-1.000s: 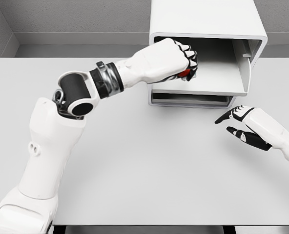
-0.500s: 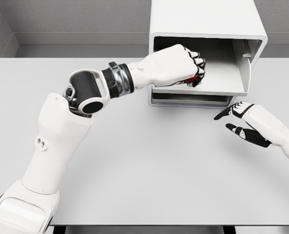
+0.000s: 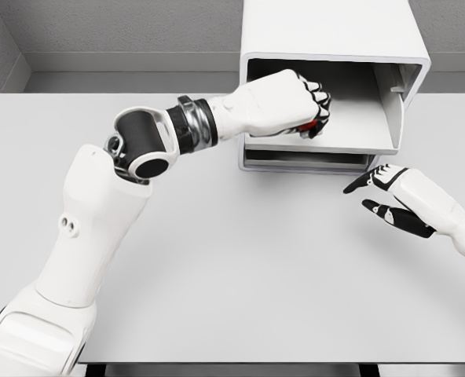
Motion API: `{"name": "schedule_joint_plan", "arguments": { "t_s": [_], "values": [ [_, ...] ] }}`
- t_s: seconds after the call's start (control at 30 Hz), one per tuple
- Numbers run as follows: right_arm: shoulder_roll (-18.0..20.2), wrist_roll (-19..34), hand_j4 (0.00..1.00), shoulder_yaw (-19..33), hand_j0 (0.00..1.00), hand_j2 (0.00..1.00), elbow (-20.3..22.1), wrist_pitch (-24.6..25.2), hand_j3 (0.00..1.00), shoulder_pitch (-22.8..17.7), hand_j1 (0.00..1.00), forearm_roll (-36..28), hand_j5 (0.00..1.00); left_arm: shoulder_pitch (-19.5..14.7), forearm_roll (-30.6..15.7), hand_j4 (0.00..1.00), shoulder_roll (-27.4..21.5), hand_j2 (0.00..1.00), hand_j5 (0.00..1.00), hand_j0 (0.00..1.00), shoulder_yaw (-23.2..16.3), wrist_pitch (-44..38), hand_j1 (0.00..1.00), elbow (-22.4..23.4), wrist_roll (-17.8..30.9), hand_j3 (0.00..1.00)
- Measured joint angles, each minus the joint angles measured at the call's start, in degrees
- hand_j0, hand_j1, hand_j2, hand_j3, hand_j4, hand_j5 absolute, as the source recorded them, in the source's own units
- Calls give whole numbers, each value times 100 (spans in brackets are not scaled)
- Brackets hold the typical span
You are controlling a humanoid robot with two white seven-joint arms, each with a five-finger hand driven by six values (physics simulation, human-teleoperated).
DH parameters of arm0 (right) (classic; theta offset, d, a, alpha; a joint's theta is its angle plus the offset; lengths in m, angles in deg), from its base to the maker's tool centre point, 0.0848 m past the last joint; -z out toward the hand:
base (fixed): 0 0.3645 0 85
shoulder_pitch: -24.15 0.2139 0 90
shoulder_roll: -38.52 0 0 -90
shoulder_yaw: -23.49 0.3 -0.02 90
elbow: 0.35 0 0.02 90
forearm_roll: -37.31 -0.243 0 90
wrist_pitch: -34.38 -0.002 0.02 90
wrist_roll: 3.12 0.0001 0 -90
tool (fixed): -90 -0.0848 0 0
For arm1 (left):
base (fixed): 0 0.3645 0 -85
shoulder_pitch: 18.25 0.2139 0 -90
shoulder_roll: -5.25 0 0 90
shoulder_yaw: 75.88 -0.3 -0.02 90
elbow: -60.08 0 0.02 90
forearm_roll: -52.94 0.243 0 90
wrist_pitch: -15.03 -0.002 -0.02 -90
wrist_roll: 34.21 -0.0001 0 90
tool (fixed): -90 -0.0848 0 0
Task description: Slide open multi-storey tabletop storage cabinets and put open load switch and slide close multi-storey tabletop storage cabinets
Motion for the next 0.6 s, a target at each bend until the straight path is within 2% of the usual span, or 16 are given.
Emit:
{"name": "schedule_joint_plan", "arguments": {
  "t_s": [0.23, 0.37, 0.6],
  "values": [
    [0, 0, 59, 1, 59, 59, 0, 0, 59, 9, 59, 1, 59, 0, -6, 33, 0, 33, 33, 33, 0, -5, 33, 127, -5, 33],
    [-2, 1, 60, 1, 60, 60, 0, 0, 60, 0, 60, 2, 60, 0, -47, 47, 1, 47, 47, 47, 5, -31, 47, 137, -26, 47],
    [-2, 8, 60, 3, 60, 60, 0, 0, 60, 0, 60, 2, 60, -26, -9, 52, 0, 52, 52, 52, 3, -5, 52, 144, -9, 52]
  ]
}}
